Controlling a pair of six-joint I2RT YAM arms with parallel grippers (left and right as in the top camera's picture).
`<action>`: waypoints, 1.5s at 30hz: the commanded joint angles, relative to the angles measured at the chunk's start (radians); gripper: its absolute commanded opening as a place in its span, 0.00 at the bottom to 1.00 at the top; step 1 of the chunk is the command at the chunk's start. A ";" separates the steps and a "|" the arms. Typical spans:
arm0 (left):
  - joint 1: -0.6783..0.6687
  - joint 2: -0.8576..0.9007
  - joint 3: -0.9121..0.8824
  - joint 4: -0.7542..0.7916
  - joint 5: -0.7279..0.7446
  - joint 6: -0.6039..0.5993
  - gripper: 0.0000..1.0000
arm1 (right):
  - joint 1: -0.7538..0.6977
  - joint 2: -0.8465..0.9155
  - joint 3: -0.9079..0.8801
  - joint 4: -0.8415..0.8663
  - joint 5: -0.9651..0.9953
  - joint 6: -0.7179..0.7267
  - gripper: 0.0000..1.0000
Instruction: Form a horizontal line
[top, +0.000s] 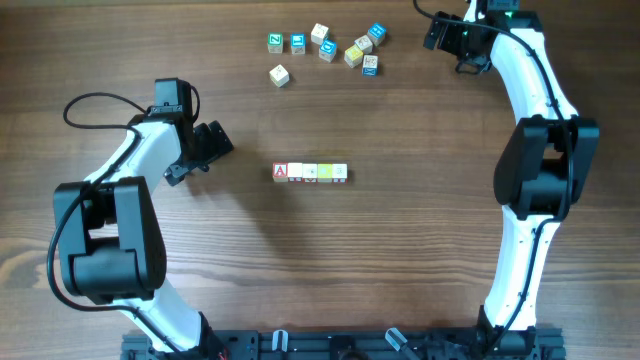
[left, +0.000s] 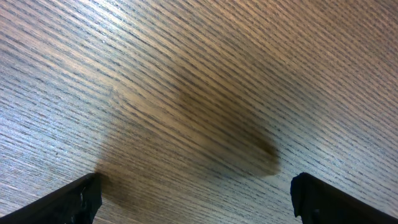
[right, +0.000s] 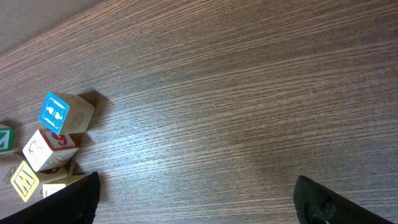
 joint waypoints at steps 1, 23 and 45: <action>0.010 0.016 -0.013 -0.007 -0.005 -0.003 1.00 | 0.003 -0.037 0.014 0.002 0.002 -0.010 1.00; -0.002 -1.092 -0.013 -0.234 -0.005 -0.003 1.00 | 0.003 -0.037 0.014 0.002 0.002 -0.010 0.99; -0.002 -1.742 -0.907 0.686 -0.005 -0.003 1.00 | 0.003 -0.037 0.014 0.002 0.002 -0.010 1.00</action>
